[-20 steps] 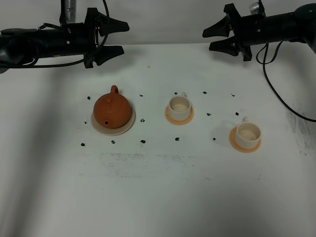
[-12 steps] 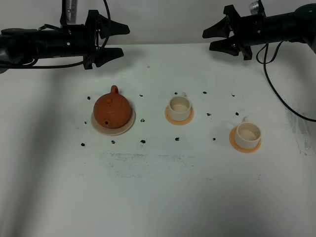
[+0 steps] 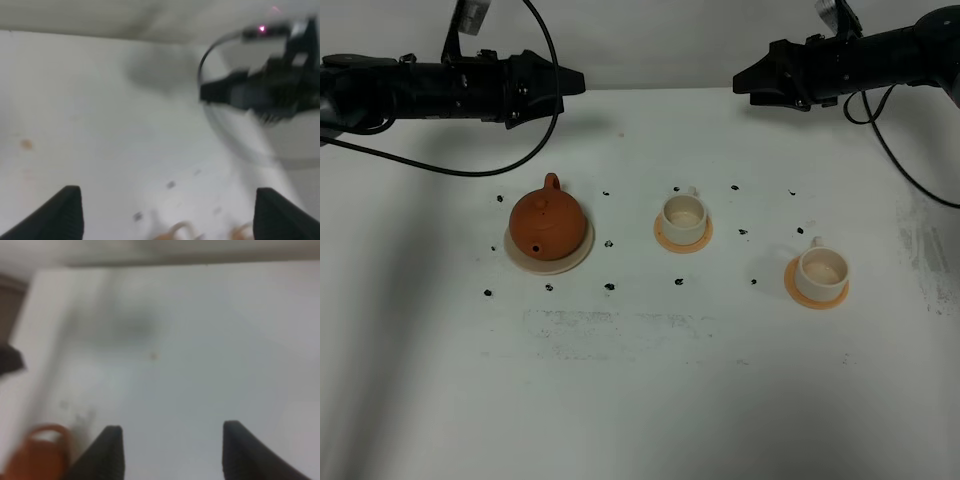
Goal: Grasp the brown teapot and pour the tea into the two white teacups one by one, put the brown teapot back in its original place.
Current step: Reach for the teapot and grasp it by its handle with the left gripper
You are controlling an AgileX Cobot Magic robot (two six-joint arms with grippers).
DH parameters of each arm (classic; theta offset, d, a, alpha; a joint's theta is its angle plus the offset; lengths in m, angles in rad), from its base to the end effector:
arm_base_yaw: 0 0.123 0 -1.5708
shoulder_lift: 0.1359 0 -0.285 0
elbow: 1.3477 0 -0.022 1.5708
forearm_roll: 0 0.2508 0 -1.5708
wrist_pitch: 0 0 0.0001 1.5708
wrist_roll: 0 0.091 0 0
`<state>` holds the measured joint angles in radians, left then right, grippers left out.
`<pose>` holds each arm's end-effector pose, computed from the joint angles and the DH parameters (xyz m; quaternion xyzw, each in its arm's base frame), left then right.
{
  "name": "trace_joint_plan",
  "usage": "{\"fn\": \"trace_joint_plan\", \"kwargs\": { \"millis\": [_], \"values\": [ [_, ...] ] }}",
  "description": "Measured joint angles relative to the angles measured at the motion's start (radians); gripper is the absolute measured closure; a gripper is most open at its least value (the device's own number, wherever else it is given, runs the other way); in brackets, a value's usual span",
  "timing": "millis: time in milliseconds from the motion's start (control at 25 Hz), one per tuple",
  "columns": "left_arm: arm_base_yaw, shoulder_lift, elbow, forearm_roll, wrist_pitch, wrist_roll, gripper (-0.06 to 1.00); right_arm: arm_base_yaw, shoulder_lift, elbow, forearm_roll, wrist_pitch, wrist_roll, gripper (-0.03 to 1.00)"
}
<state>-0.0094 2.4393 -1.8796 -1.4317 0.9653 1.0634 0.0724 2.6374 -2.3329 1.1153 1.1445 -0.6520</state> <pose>0.5144 -0.0790 0.1486 0.0952 0.8193 -0.4616 0.3266 0.5375 0.1136 0.1493 -0.1425 0.8484 0.4558 0.2283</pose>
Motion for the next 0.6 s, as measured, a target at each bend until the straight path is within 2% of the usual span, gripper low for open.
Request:
{"fn": "trace_joint_plan", "kwargs": {
  "millis": [160,240,400,480,600],
  "values": [
    [0.000,-0.058,0.000,0.156,-0.013,0.123,0.24,0.000,-0.028,0.000,-0.128,-0.017,-0.049,0.50],
    [0.000,-0.106,-0.001,0.266,-0.016,0.158,0.27,0.000,-0.049,0.000,-0.207,-0.018,-0.053,0.50],
    [0.000,-0.204,-0.002,0.440,-0.041,0.154,0.33,0.008,-0.112,0.000,-0.394,-0.019,-0.050,0.50],
    [0.000,-0.247,-0.002,0.492,-0.042,0.130,0.35,0.015,-0.151,0.000,-0.482,-0.019,-0.032,0.50],
    [-0.001,-0.310,0.014,0.541,-0.054,0.104,0.36,0.020,-0.221,0.000,-0.562,-0.019,0.007,0.50]
  ]
}}
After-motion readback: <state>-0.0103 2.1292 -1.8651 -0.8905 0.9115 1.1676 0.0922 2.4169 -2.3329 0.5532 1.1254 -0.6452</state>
